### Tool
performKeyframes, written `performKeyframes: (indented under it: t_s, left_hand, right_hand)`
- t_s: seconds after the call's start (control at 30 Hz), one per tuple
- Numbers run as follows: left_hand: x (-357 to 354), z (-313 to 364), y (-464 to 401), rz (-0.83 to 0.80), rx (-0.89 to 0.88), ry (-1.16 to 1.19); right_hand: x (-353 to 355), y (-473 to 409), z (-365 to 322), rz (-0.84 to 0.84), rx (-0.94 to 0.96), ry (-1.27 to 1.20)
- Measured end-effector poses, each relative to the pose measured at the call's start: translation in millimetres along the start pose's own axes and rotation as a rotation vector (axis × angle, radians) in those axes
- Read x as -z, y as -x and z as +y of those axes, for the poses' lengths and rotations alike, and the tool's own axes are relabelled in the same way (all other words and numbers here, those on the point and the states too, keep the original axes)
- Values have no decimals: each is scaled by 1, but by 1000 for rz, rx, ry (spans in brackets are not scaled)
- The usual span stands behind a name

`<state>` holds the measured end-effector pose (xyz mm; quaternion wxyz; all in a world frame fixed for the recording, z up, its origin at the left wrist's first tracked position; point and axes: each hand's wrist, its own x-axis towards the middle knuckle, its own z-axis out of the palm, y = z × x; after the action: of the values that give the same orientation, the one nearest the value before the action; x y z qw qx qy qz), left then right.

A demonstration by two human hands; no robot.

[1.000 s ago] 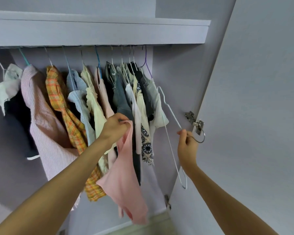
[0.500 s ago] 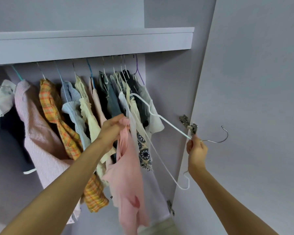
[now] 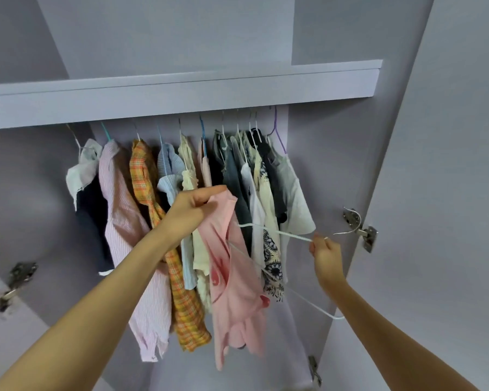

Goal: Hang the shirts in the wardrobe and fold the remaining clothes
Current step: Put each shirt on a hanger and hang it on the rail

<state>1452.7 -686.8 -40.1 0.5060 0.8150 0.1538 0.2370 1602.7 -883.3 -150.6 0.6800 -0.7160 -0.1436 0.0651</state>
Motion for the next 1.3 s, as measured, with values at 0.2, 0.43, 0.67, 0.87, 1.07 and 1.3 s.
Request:
performKeyframes:
  t_s: [0.2,0.43,0.67,0.87,1.07,1.3]
  left_hand:
    - [12,9,4,-7,-58,-546]
    - [9,-6,22,137,-72,-1422]
    - [15,-11,28,-164,-60,-1039]
    - [11,-30,41,-28,59,-1050]
    - [25,-45,49,238,59,-1020]
    - [33,-45,60,429,75,-865]
  right_hand:
    - [-21,-12,-24,-54,34,-127]
    - [-37,-13,-40,-120,126,-41]
    - [-53,-18,-51,-162,150,-10]
    - [-77,-14,-53,-254,235,131]
    - [-96,0,-50,-177,404,173]
    - [-115,59,0,-563,764,361]
